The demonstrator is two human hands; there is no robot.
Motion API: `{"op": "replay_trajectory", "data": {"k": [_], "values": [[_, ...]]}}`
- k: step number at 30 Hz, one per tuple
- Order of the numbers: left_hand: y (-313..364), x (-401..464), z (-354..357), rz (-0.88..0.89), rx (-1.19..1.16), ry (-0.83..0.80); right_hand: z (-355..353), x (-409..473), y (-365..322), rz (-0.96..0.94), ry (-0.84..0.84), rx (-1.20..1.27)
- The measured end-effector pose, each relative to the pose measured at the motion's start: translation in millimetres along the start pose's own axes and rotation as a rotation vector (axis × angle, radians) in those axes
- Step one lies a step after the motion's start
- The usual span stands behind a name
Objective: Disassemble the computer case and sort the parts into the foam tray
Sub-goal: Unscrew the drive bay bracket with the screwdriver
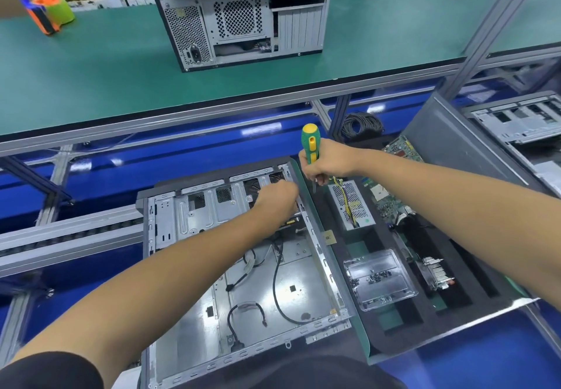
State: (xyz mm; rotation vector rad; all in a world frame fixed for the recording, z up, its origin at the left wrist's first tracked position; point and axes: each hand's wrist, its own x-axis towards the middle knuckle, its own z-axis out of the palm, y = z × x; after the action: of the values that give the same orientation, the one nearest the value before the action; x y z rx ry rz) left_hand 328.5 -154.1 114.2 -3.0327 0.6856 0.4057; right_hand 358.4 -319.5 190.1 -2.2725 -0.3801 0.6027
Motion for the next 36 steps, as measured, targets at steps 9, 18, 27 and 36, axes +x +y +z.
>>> {"op": "replay_trajectory", "data": {"k": [9, 18, 27, 36], "values": [[-26, -1, -22, 0.033, -0.313, -0.106, 2, 2, -5, -0.021, 0.011, 0.016], [-63, -5, -1, -0.162, -0.798, -0.289, 6, 12, -13, -0.013, 0.023, 0.050], [-63, 3, 11, -0.188, -1.329, -0.274, 7, 24, -22, -0.058, 0.011, 0.069], [-57, 21, 18, -0.111, -1.403, 0.041, 14, 41, -13, -0.072, 0.048, 0.109]]}}
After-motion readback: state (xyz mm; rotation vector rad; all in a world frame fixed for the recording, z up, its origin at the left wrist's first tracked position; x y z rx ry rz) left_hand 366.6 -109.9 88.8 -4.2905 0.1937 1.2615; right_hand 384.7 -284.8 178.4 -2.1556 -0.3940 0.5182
